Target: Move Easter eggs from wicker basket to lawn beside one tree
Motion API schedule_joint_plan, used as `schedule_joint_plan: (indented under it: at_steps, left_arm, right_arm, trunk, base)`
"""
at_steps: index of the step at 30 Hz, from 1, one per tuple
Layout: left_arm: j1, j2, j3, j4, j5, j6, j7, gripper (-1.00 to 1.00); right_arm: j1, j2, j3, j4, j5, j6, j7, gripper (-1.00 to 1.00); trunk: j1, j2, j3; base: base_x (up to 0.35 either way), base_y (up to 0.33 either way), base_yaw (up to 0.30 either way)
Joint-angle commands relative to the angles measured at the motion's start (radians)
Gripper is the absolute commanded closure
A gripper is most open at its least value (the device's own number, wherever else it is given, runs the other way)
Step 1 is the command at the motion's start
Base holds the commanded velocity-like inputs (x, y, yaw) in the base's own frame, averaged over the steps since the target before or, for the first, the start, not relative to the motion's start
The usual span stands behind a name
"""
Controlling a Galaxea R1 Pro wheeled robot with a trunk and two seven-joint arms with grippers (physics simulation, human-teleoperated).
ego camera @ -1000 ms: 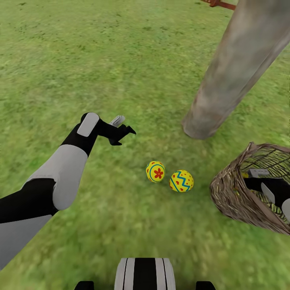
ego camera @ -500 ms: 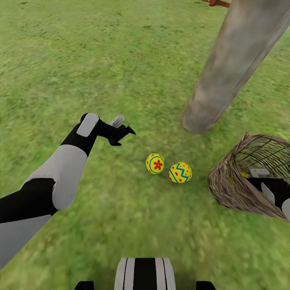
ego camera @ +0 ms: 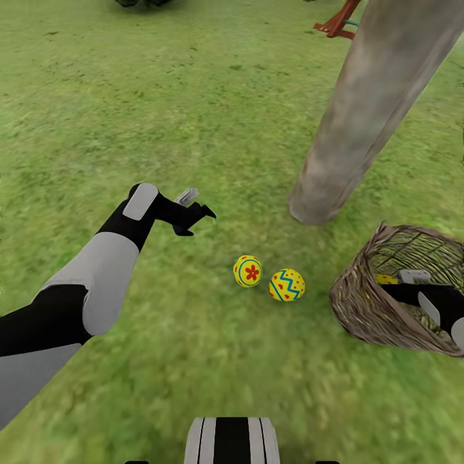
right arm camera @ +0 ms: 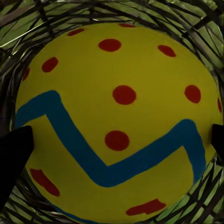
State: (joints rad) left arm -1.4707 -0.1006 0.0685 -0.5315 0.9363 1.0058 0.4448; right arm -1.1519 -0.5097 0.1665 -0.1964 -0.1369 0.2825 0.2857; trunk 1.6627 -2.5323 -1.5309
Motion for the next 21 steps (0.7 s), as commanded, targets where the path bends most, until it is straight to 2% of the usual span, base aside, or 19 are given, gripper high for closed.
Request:
schedule_joint_plan:
  at_steps: [1,6,9,15,21]
  left_arm:
    - [0.000,-0.001,0.007,0.000,0.007,0.004,0.011,-1.00]
    - [0.000,0.001,0.007,0.013,0.006,0.003,0.011,-1.00]
    - [0.000,0.001,0.007,0.014,0.006,0.003,0.011,-1.00]
    - [0.000,0.001,0.007,0.051,0.004,0.003,0.009,-1.00]
    - [0.000,0.001,0.007,0.055,0.004,0.004,0.009,-1.00]
  right_arm:
    - [0.000,-0.001,0.008,-0.002,-0.010,0.007,0.001,1.00]
    - [0.000,-0.001,0.007,-0.003,-0.012,0.014,0.002,1.00]
    - [0.000,-0.001,0.002,-0.006,-0.012,0.062,0.003,1.00]
    - [0.000,-0.002,-0.003,-0.015,-0.012,0.093,0.003,1.00]
    - [0.000,-0.003,-0.002,-0.022,-0.013,0.095,0.004,1.00]
  trunk:
    - [0.000,0.000,0.003]
    - [-0.003,0.001,0.023]
    - [-0.004,0.002,0.034]
    - [-0.007,0.003,0.057]
    - [-0.009,0.005,0.081]
  base:
    - [0.000,0.000,0.000]
    - [0.000,0.000,0.000]
    - [0.000,0.000,0.000]
    - [-0.006,0.000,0.000]
    - [-0.151,0.000,0.000]
